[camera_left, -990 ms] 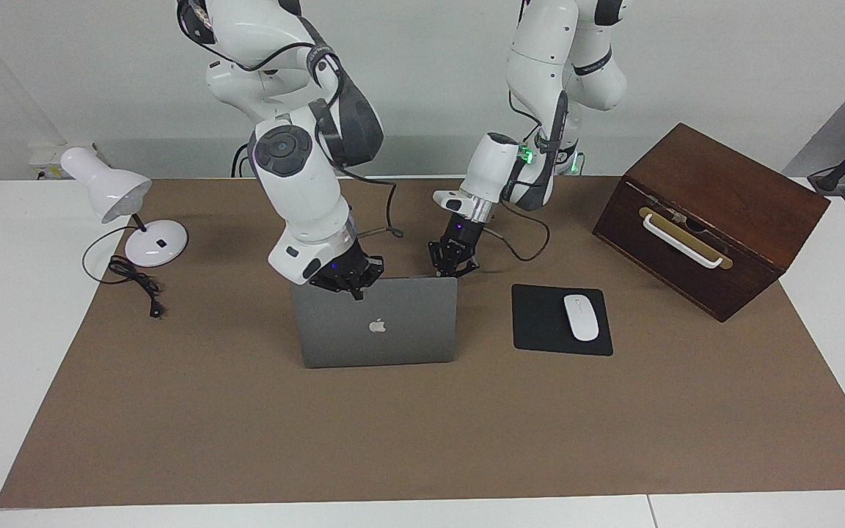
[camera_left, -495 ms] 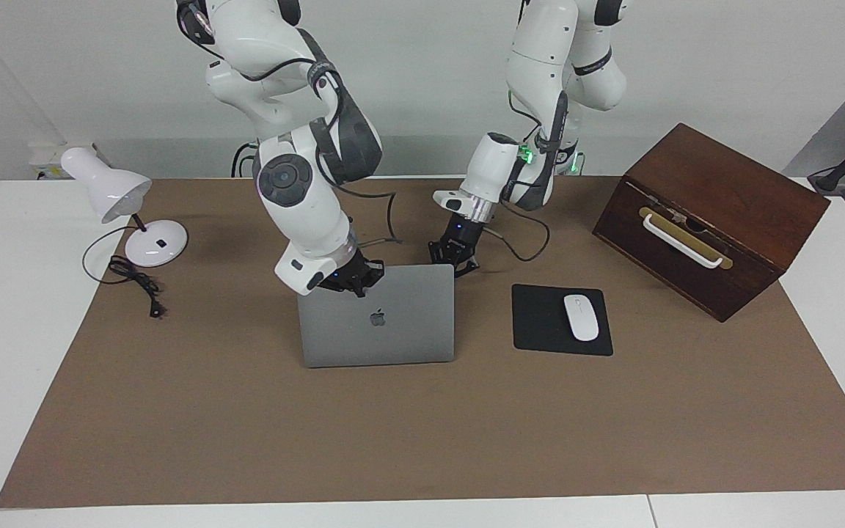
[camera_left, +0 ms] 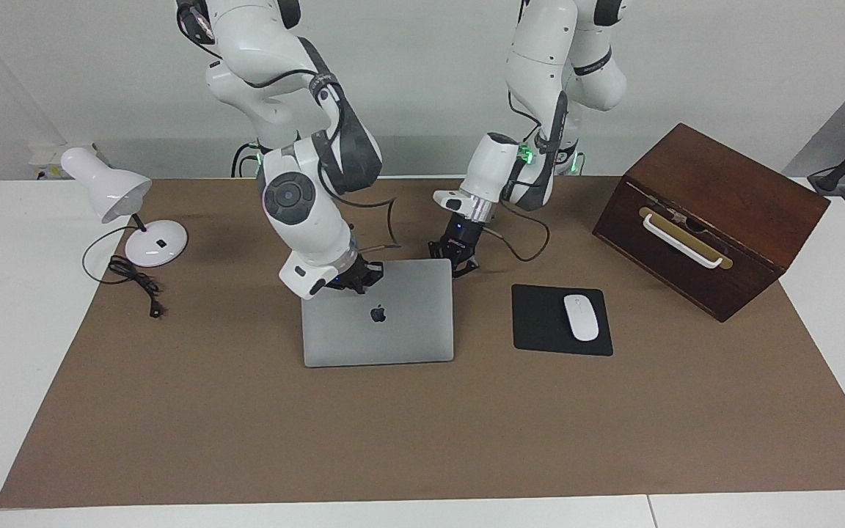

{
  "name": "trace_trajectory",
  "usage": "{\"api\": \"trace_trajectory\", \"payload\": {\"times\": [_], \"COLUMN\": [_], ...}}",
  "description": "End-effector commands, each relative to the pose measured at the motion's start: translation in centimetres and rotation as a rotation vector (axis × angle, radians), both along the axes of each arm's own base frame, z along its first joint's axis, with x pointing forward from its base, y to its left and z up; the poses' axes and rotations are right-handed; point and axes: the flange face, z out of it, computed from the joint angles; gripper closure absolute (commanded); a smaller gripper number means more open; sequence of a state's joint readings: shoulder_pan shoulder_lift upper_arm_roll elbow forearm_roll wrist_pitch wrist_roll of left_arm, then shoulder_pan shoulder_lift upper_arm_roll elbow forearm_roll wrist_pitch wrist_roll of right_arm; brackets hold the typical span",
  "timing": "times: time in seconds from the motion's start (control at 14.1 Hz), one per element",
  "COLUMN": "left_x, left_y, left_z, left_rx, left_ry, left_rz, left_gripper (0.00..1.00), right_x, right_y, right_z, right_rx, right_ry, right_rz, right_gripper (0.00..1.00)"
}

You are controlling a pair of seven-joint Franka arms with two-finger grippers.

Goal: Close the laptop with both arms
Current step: 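Push the laptop lid down toward the keyboard with the right gripper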

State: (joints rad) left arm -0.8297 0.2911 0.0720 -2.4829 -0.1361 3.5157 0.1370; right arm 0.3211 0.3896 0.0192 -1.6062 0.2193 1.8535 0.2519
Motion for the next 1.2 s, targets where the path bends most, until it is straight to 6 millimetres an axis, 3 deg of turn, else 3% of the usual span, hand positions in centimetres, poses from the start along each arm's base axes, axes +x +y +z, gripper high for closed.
{"api": "trace_trajectory", "payload": {"times": [0.0,1.13], "left_x": [-3.0,-3.1], "left_y": [0.1,0.2], "left_z": [-5.0,-5.5], "left_rx": [0.086,0.093], "left_ry": [0.088,0.096], "left_rz": [-0.031,-0.03], "left_gripper": [1.0,1.0], "right_x": [-0.9,-1.5], "right_y": [0.0,0.3], "right_z": [-1.2,-4.6], "right_rx": [0.012,-0.006], "right_ry": [0.03,0.058], "right_rz": [-0.026,-0.04], "right_gripper": [1.0,1.0]}}
